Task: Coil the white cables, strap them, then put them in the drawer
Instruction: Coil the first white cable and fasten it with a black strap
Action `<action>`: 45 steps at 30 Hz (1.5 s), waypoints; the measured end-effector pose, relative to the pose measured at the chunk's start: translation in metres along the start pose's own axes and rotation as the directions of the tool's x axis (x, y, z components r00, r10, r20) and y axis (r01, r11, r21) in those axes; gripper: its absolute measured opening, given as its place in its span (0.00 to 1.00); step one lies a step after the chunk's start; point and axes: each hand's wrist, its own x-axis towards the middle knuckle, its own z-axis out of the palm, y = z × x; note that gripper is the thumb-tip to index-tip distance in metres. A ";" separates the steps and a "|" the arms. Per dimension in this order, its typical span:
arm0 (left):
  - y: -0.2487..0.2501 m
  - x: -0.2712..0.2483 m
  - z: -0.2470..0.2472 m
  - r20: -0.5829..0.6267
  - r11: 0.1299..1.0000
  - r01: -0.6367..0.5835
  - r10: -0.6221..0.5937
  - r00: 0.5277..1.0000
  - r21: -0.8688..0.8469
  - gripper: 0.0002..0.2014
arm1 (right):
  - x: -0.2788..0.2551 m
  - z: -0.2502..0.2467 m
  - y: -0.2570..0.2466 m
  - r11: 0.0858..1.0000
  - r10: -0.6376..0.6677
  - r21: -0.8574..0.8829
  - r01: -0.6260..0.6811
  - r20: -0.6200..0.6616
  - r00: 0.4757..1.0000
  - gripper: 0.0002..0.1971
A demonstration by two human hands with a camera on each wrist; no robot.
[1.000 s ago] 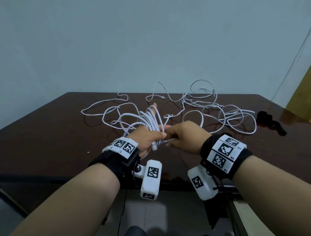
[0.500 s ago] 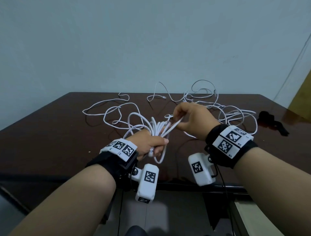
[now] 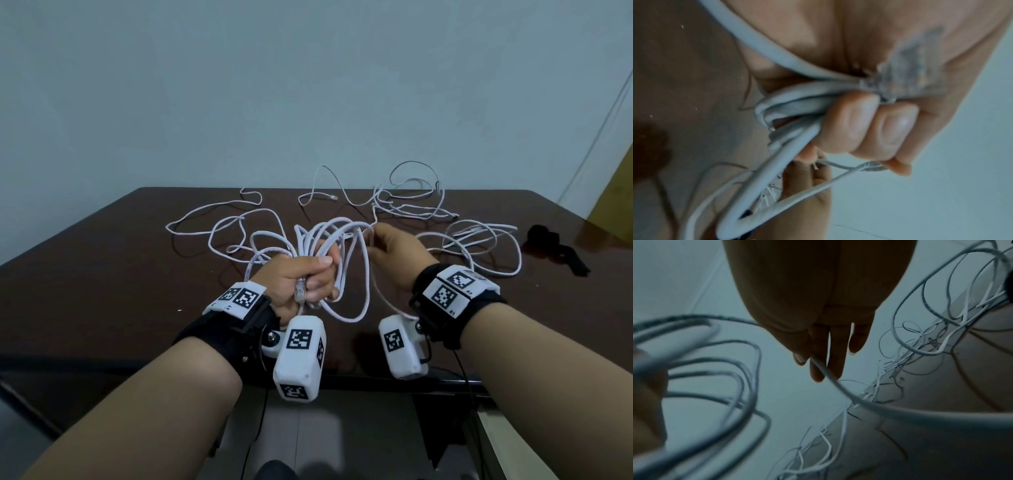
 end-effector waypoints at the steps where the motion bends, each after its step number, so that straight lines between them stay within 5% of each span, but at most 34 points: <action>1: 0.001 0.001 -0.001 0.026 0.999 -0.028 0.029 0.999 -0.046 0.07 | -0.002 0.004 0.002 1.000 0.017 -0.016 -0.017 0.025 1.000 0.05; 7: 0.008 0.010 0.006 -0.149 0.969 -0.174 0.148 0.978 -0.175 0.08 | -0.018 0.016 -0.005 0.994 0.021 -0.112 0.004 0.225 0.974 0.08; 12: 0.005 0.012 -0.001 -0.086 0.953 -0.202 0.188 0.978 -0.226 0.34 | -0.024 0.021 -0.016 0.998 -0.006 -0.053 0.025 0.329 0.944 0.12; 16: 0.004 0.010 -0.003 -0.185 0.966 -0.213 0.185 0.965 -0.145 0.32 | -0.027 0.022 -0.019 0.947 -0.060 -0.264 0.182 0.411 0.910 0.12; 22: -0.002 0.006 -0.002 -0.255 0.980 -0.188 0.199 0.946 0.071 0.45 | -0.024 0.005 -0.030 0.888 -0.090 -0.368 0.277 0.452 0.887 0.09; 27: -0.005 0.010 -0.002 -0.388 0.953 -0.170 0.259 0.884 0.249 0.41 | -0.026 -0.005 -0.040 0.847 -0.144 -0.402 0.349 0.457 0.878 0.07; 29: -0.006 0.011 0.000 -0.399 0.926 -0.066 0.223 0.889 0.371 0.25 | -0.027 -0.009 -0.043 0.822 -0.152 -0.434 0.368 0.456 0.877 0.07; 31: -0.007 0.010 -0.001 -0.417 0.862 0.075 0.165 0.894 0.501 0.13 | -0.028 -0.014 -0.048 0.779 -0.150 -0.496 0.384 0.447 0.882 0.04; 35: -0.006 0.008 -0.009 -0.458 0.607 0.291 0.137 0.878 0.739 0.24 | -0.029 -0.018 -0.059 0.663 -0.274 -0.586 0.466 0.389 0.880 0.04; 38: -0.005 0.007 -0.011 -0.400 0.697 0.239 0.076 0.913 0.676 0.40 | -0.024 -0.019 -0.061 0.711 -0.366 -0.525 0.468 0.292 0.884 0.03; 43: -0.003 0.001 -0.006 -0.320 0.697 0.254 -0.038 0.947 0.670 0.16 | -0.007 -0.020 -0.050 0.857 -0.398 -0.332 0.395 0.061 0.915 0.11; 45: -0.004 -0.001 0.001 -0.251 0.791 0.245 -0.119 0.961 0.561 0.13 | -0.003 -0.020 -0.045 0.928 -0.324 -0.203 0.314 -0.016 0.946 0.11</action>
